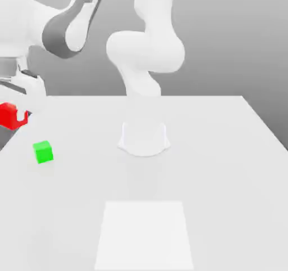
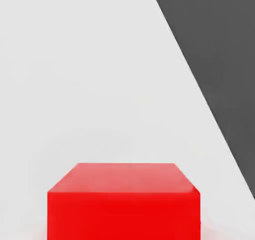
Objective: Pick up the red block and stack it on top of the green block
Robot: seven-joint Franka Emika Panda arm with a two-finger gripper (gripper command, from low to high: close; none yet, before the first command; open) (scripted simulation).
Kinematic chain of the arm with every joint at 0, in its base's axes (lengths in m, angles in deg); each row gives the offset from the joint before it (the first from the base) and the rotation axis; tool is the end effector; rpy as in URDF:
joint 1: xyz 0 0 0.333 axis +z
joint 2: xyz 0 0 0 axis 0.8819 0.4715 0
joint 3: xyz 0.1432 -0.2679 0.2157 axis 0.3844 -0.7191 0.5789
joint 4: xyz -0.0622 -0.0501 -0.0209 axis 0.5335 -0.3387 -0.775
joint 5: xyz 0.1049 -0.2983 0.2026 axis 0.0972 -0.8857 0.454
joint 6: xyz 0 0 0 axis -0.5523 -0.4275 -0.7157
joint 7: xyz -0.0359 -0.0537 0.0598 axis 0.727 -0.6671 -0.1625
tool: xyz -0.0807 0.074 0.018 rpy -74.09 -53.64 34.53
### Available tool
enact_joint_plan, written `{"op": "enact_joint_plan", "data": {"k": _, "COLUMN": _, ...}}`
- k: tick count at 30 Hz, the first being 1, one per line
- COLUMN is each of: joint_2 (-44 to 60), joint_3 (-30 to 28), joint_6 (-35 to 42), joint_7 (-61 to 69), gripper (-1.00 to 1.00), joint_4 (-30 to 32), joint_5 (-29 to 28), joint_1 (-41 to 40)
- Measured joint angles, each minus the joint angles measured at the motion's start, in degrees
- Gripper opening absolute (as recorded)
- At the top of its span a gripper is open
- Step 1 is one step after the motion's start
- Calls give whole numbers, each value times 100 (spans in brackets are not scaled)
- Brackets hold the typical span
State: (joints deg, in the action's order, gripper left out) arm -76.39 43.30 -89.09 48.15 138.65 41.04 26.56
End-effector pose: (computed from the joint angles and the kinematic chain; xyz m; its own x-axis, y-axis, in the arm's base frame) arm 0.1567 -0.3111 0.3791 0.2333 -0.9652 0.1180 -0.9721 -0.2286 0.0521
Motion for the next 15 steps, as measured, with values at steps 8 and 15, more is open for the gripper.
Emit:
{"op": "enact_joint_plan", "data": {"k": 8, "joint_2": 355, "joint_3": -984, "joint_6": -606, "joint_7": 408, "gripper": -100, "joint_4": 541, "joint_5": 124, "joint_1": -648}}
{"op": "enact_joint_plan", "data": {"k": 15, "joint_2": 1664, "joint_3": -1536, "joint_6": -1885, "joint_7": 1377, "gripper": -100, "joint_4": 688, "joint_5": 1456, "joint_1": -112}}
